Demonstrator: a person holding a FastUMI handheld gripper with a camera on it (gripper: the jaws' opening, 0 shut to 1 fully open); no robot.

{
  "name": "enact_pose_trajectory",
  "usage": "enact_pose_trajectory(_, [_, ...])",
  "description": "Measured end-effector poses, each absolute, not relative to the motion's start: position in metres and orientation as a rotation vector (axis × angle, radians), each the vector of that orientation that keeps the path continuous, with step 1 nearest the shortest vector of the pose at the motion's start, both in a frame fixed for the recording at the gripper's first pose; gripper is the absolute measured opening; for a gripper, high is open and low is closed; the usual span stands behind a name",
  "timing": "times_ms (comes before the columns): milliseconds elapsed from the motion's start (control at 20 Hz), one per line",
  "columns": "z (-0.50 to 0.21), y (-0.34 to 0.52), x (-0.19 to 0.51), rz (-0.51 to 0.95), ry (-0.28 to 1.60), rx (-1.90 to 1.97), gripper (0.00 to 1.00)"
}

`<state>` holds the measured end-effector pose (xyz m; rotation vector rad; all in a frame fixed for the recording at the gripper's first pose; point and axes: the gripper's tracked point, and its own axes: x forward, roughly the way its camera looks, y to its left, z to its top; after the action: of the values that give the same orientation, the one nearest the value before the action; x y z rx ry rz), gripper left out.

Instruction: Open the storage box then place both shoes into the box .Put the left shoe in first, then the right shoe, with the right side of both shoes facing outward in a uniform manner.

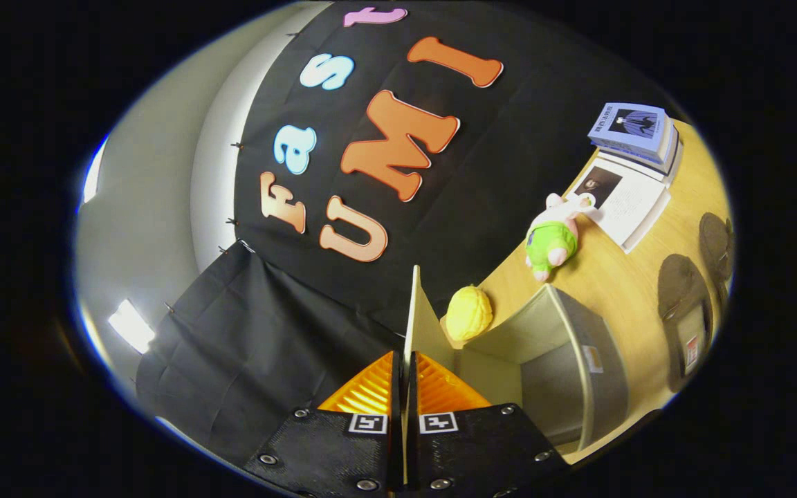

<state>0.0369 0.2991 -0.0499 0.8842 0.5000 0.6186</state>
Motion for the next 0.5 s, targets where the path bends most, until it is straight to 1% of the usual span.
enact_pose_trajectory(350, [-0.037, 0.373, 0.021, 0.659, 0.522, 0.963, 0.03])
enact_pose_trajectory(500, [-0.04, 0.405, 0.014, 0.684, 0.536, 0.936, 0.03])
